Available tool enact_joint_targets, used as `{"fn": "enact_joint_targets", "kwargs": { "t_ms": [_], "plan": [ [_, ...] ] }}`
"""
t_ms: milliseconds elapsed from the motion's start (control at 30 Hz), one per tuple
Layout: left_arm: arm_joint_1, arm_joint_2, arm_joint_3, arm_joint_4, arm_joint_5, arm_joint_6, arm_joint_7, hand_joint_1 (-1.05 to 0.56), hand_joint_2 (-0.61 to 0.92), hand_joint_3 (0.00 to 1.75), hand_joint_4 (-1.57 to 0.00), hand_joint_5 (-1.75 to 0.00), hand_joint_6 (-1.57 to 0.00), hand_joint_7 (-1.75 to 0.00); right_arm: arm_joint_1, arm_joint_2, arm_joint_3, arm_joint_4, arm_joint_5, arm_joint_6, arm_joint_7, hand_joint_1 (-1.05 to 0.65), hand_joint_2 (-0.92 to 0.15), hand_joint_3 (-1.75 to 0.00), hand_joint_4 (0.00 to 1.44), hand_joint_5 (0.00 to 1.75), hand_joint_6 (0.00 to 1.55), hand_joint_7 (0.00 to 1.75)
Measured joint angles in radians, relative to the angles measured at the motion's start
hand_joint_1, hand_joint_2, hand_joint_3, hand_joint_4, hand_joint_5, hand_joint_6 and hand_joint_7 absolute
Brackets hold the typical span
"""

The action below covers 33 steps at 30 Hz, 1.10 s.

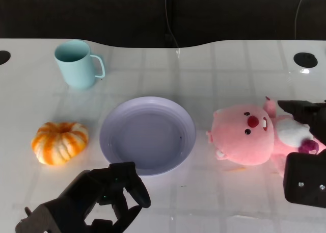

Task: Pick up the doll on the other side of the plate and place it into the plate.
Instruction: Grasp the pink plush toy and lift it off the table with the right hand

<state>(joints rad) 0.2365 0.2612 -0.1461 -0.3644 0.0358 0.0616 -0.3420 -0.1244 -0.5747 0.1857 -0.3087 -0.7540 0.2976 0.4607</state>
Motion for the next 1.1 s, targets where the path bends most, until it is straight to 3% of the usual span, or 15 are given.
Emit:
{"fn": "enact_joint_targets", "kwargs": {
  "t_ms": [333,900,1033,1100],
  "plan": [
    [0.0,0.0,0.002,0.002,-0.01,-0.001,0.0,-0.18,0.58,1.0,-0.64,-1.75,-0.64,-1.42,-0.137,0.022,0.114,0.235,-0.063,-0.009,0.001,-0.75,-0.92,-0.02,0.03,0.29,0.11,0.03],
    [0.012,0.001,0.001,-0.002,-0.005,-0.006,0.0,-0.2,0.56,1.0,-0.63,-1.75,-0.64,-1.41,-0.419,0.155,0.286,0.804,-0.074,-0.102,-0.154,-0.76,-0.92,-0.11,0.19,0.19,0.24,0.04],
    [0.014,0.0,-0.003,-0.006,0.0,-0.006,0.0,-0.22,0.55,1.01,-0.65,-1.75,-0.65,-1.41,-0.457,0.181,0.308,0.904,-0.075,-0.131,-0.233,-0.61,-0.92,-0.1,0.39,0.16,0.48,0.06],
    [0.014,0.0,-0.004,-0.006,0.002,-0.006,0.0,-0.23,0.55,1.02,-0.65,-1.75,-0.65,-1.41,-0.461,0.198,0.305,0.937,-0.071,-0.138,-0.298,-0.5,-0.92,-0.05,0.58,0.14,0.67,0.06]
  ]
}}
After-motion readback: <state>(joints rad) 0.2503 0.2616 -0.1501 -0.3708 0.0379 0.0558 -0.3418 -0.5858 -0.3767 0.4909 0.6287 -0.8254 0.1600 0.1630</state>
